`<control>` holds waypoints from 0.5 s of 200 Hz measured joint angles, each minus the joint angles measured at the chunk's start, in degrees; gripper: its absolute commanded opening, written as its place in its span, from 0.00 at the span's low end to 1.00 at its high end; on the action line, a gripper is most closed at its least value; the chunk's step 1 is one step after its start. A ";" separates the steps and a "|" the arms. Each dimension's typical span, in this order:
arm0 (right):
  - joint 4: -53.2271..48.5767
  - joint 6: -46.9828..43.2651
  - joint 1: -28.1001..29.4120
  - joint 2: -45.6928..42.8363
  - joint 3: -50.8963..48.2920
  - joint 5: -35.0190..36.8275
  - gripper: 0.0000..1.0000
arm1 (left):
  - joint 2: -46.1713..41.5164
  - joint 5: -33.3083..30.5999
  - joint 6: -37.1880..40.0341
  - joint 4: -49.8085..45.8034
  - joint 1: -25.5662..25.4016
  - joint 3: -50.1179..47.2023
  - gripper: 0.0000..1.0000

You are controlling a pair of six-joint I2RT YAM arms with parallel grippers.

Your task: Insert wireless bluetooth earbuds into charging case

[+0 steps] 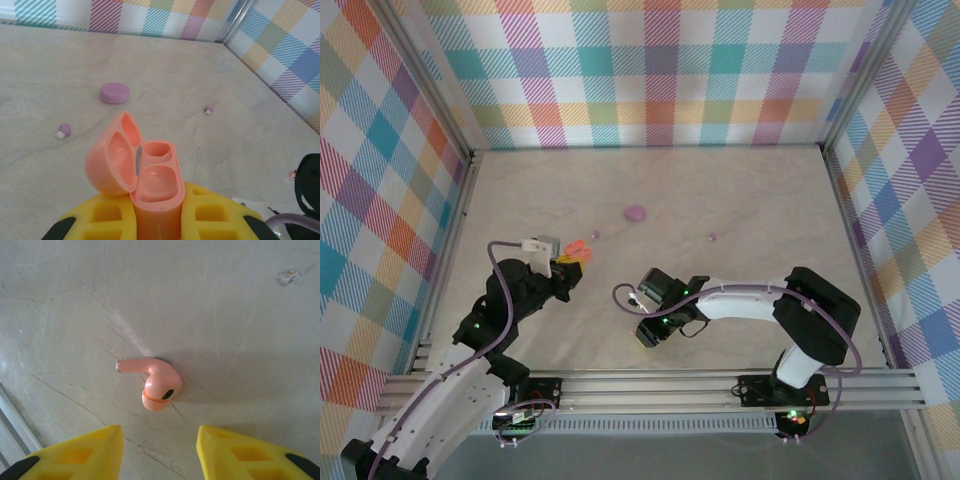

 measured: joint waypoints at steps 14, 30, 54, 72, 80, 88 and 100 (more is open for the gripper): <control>-0.42 0.02 0.31 0.37 0.52 0.83 0.46 | 1.27 0.00 0.11 0.02 0.00 0.00 0.00; -0.90 0.02 0.57 0.57 0.96 1.44 0.46 | 2.80 -0.02 0.22 0.02 0.00 0.00 0.00; -1.60 0.02 0.96 1.20 1.90 2.36 0.45 | 3.76 -0.07 0.20 0.07 0.00 0.00 0.00; -1.68 0.17 1.22 1.33 2.25 3.13 0.44 | 3.74 -0.39 0.20 0.07 0.00 0.00 0.00; -1.36 0.20 1.22 1.38 2.34 3.50 0.43 | 3.74 -0.59 0.20 0.07 0.00 0.00 0.00; -0.85 0.20 1.20 1.51 2.45 4.11 0.43 | 3.74 -0.66 0.20 0.02 0.00 0.00 0.00; 0.31 0.20 1.16 1.90 2.78 5.16 0.42 | 3.61 -0.85 0.20 0.00 0.00 0.00 0.00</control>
